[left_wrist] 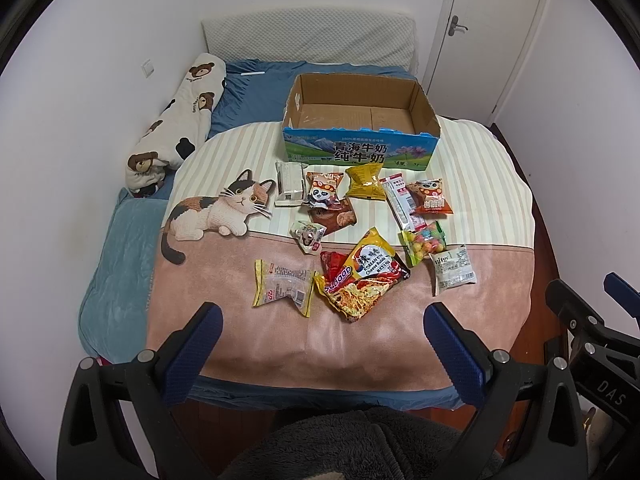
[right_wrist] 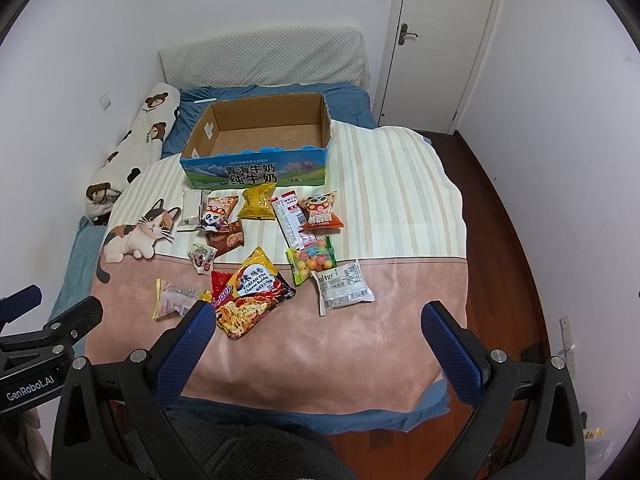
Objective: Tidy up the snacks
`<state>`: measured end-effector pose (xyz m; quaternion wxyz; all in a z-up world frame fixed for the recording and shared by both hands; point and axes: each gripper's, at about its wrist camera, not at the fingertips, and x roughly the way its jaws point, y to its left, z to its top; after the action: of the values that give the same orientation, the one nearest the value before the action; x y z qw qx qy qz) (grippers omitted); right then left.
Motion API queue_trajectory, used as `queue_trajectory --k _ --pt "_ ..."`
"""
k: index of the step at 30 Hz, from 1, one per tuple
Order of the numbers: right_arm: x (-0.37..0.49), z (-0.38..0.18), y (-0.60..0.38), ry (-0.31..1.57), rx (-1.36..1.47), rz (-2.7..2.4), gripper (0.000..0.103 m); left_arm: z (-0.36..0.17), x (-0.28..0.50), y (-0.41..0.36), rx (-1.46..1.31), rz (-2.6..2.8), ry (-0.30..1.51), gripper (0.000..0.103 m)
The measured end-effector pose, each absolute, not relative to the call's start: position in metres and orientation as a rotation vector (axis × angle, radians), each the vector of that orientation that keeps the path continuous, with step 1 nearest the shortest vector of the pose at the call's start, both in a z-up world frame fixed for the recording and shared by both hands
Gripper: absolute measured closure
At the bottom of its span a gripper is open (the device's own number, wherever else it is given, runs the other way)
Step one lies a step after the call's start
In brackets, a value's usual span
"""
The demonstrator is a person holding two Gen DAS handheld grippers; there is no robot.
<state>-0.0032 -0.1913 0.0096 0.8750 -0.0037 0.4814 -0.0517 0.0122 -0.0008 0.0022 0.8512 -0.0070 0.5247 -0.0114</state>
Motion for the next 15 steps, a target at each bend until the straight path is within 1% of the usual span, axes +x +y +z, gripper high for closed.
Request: queue_trajectory --k 9,15 --pt "0.0 0.005 -0.19 1.023 0.0 -0.089 0.0 -0.002 0.013 0.001 -0.024 -0.025 1.111 0.0" --pt "0.012 -0.009 -0.192 1.068 0.031 -0.076 0.0 -0.013 0.025 0.011 -0.048 -0.007 1.107 0.0"
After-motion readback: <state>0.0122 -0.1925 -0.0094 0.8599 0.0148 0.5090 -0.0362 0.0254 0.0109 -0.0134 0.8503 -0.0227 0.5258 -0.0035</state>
